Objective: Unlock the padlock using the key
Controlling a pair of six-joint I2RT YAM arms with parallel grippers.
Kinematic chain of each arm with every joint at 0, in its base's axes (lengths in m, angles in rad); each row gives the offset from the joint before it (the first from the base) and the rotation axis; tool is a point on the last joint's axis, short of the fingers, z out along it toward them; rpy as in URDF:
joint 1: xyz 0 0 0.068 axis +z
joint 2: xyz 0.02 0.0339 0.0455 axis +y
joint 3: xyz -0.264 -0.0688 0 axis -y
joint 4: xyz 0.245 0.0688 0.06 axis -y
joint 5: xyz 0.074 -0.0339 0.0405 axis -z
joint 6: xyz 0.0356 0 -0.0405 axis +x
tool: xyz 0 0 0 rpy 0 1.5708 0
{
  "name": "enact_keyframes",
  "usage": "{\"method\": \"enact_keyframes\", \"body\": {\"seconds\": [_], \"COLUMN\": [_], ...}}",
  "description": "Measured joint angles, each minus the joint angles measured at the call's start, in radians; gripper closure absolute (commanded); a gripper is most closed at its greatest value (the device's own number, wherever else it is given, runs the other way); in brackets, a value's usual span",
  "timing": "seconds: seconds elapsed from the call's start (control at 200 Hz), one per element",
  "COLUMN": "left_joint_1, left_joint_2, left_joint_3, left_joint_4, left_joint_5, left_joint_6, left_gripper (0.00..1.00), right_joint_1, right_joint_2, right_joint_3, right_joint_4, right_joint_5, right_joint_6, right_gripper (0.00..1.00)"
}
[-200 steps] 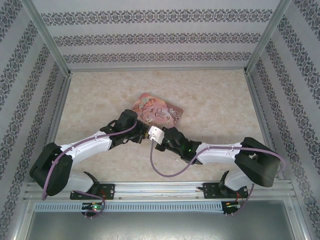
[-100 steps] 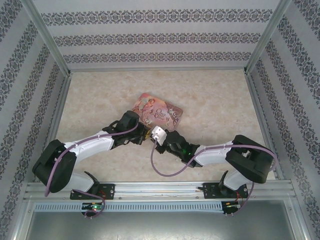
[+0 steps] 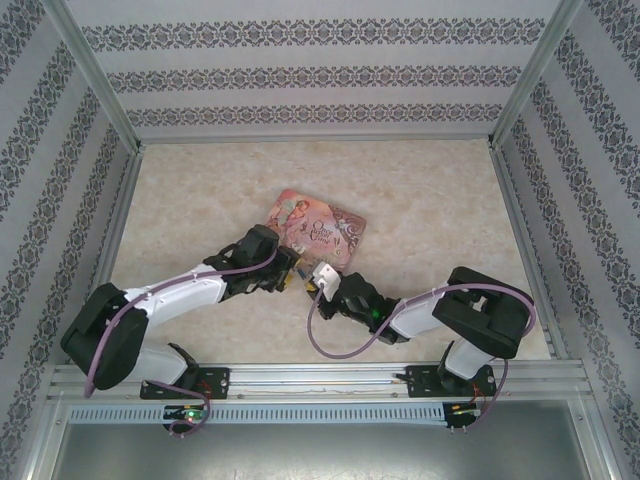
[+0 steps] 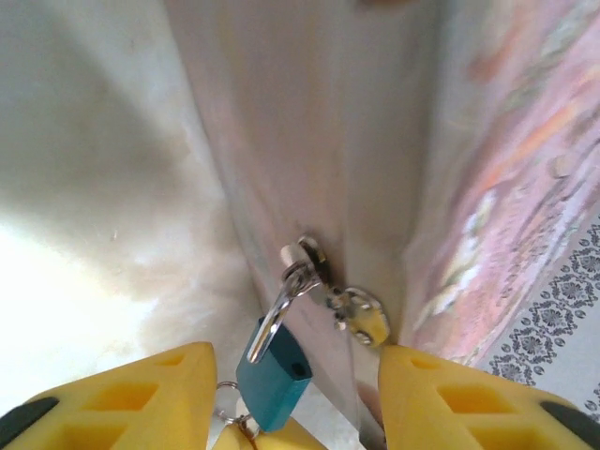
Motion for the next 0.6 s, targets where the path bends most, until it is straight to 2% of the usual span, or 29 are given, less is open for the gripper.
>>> {"method": "enact_keyframes", "body": {"seconds": [0.185,0.45,0.6], "left_joint_1": [0.001,0.001,0.003], "left_joint_2": [-0.1,-0.224,-0.23], "left_joint_3": [0.05,0.183,0.194], "left_joint_4": [-0.124,-0.219,-0.219], "left_joint_5": [-0.114,-0.295,-0.373], "left_joint_6": [0.111,0.338,0.513], "left_gripper": [0.34,0.26,0.09], "right_joint_1": [-0.036,-0.128,-0.165], "right_joint_2": [-0.005,-0.048,-0.048], "right_joint_3": [-0.074,-0.172,-0.198], "right_joint_4": [0.077,0.176,0.216], "right_joint_5": [-0.032,-0.109,-0.155], "right_joint_6": [0.093,0.27,0.334], "right_gripper": [1.0,1.0,1.0]}}
